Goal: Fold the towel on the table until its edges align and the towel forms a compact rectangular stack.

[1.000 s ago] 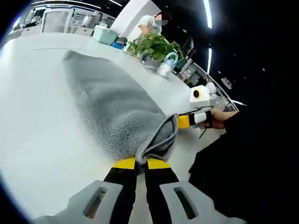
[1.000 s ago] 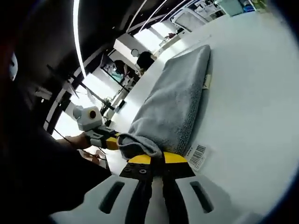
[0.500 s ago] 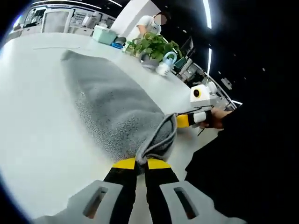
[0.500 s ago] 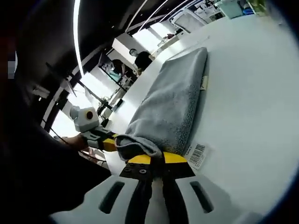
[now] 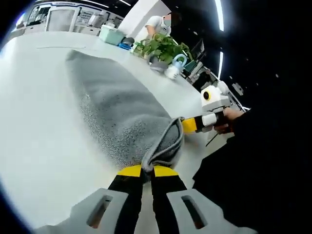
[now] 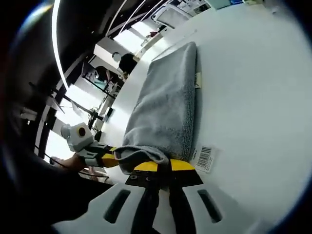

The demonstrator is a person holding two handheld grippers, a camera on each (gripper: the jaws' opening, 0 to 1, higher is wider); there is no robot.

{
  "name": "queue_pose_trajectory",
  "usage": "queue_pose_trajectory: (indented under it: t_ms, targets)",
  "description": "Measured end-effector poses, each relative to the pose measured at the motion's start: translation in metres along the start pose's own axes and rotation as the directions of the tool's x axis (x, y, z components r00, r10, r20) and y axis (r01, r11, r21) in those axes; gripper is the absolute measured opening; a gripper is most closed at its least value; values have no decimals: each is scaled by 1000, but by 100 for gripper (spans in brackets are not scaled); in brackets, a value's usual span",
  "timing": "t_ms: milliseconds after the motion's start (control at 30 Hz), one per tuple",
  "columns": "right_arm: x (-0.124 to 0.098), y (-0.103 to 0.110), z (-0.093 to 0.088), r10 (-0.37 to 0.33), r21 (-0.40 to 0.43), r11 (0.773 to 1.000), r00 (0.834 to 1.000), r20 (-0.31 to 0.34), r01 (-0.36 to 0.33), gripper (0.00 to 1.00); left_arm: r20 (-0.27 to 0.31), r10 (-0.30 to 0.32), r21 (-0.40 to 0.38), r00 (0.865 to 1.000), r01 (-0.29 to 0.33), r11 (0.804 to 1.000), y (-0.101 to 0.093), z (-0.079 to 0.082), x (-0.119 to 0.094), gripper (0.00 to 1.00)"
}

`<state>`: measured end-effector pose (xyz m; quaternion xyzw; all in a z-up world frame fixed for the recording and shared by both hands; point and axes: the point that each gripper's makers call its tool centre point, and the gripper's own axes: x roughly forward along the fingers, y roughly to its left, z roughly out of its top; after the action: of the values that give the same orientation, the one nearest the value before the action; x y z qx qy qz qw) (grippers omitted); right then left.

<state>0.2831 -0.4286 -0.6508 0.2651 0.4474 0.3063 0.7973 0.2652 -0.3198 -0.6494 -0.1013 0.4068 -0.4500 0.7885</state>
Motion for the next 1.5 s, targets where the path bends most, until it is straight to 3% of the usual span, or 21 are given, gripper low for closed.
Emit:
queue_pose_trajectory:
  t_ms: [200, 367, 433, 533, 633, 733, 1000, 1100, 1167, 1267, 1400, 1500]
  targets:
    - [-1, 0, -1, 2, -33, 999, 1000, -12, -2, 2, -13, 4, -3, 1000, -4, 1000, 0, 0, 0, 6]
    - [-10, 6, 5, 43, -116, 992, 999, -3, -43, 2, 13, -19, 13, 1000, 19, 1000, -7, 3, -4, 5]
    - [-18, 10, 11, 74, -112, 991, 997, 15, -72, 2, 11, -40, 25, 999, 40, 999, -13, 6, -6, 5]
    - [-24, 9, 17, 80, -66, 995, 997, 17, -78, 2, 32, -68, 37, 997, 67, 997, -21, 17, -10, 5]
    - [-29, 15, 27, 92, -80, 993, 995, 37, -89, 2, 45, -69, 43, 997, 67, 997, -25, 28, -12, 5]
    - [-35, 24, 44, 113, -66, 992, 989, 100, -107, 2, 79, -64, 39, 995, 61, 997, -28, 40, -15, 5]
    - [-47, 45, 70, 151, -101, 986, 972, 179, -134, 2, 201, -55, 1, 978, 56, 998, -33, 73, -30, 5]
    - [-54, 57, 80, 205, -231, 960, 960, 192, -159, 2, 231, -61, -12, 971, 66, 998, -34, 82, -34, 5]
    - [-56, 58, 80, 203, -226, 961, 961, 186, -159, 2, 262, -74, -11, 962, 79, 997, -37, 91, -39, 5]
    - [-61, 64, 88, 234, -251, 951, 950, 206, -180, 2, 303, -103, -5, 947, 109, 994, -43, 103, -44, 5]
    - [-68, 76, 93, 286, -320, 924, 935, 211, -210, 2, 340, -120, -18, 933, 134, 991, -44, 111, -50, 5]
    - [-71, 79, 95, 291, -325, 922, 932, 216, -213, 2, 357, -140, -6, 923, 152, 988, -49, 116, -55, 5]
